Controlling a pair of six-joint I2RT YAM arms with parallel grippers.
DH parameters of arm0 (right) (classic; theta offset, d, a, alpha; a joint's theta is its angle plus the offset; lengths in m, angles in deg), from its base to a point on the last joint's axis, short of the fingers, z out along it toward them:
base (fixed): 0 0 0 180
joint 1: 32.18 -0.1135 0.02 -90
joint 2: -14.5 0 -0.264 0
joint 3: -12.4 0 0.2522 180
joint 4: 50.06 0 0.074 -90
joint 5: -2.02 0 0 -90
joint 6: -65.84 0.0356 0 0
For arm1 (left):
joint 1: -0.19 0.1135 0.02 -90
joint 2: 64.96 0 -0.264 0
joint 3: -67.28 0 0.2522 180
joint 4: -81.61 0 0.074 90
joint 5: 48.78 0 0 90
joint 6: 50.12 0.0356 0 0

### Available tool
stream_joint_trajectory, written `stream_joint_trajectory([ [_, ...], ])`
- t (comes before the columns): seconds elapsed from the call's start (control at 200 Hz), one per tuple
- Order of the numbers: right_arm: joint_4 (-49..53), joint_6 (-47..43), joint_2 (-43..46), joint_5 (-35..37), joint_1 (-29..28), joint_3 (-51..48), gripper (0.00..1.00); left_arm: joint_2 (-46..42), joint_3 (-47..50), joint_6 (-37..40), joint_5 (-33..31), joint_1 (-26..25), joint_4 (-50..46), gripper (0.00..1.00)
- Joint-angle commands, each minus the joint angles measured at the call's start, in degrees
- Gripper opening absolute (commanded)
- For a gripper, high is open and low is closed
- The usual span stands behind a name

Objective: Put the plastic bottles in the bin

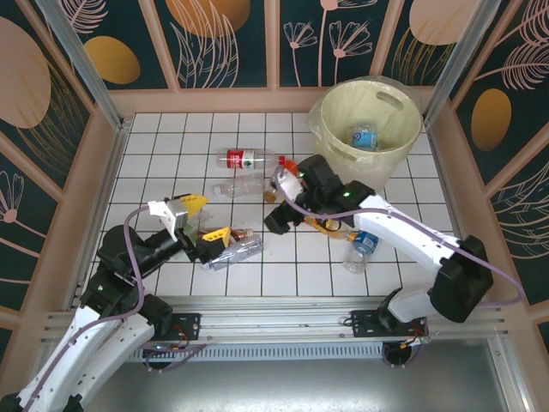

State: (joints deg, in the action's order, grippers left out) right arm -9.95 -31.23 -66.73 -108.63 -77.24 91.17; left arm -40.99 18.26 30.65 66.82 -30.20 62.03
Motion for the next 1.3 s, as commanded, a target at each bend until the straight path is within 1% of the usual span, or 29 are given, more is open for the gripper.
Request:
stream_joint_trajectory([
  [0.0,-2.91,-1.73,-3.49,1.92,-3.31,-0.44,0.90,-0.78,-1.18,0.27,1.87,-0.19,1.43,0.99],
  [0.115,-3.89,-2.54,-8.09,5.70,-7.27,0.85,0.93,-0.89,-1.29,-0.17,0.21,-0.19,1.22,0.99],
  [0.25,-4.11,-3.65,-13.37,9.56,-10.96,2.58,0.94,-1.70,-1.12,-0.47,1.11,-0.18,1.76,0.99],
  [0.45,-4.82,-4.83,-19.65,13.51,-14.97,6.19,0.95,-3.22,-0.91,-0.43,1.24,-0.19,2.22,0.99],
  [0.605,-3.45,-6.95,-24.53,17.96,-17.71,9.71,0.95,-3.12,-0.90,-0.52,1.82,-0.10,2.31,0.99],
  [0.741,-2.12,-8.72,-28.21,20.31,-19.62,12.17,0.95,-2.83,-0.94,-0.52,2.38,-0.11,2.31,0.99],
  [0.871,-1.06,-9.40,-30.37,21.07,-21.06,13.79,0.93,-2.79,-0.94,-0.52,2.26,-0.11,2.22,0.99],
  [1.116,1.50,-9.23,-31.83,21.26,-23.31,13.23,0.86,-2.63,-0.94,-0.36,2.44,-0.02,2.09,0.99],
  [1.296,1.37,-8.57,-32.31,23.96,-24.52,12.31,0.84,-2.37,-0.99,-0.26,2.62,0.16,1.95,0.99],
])
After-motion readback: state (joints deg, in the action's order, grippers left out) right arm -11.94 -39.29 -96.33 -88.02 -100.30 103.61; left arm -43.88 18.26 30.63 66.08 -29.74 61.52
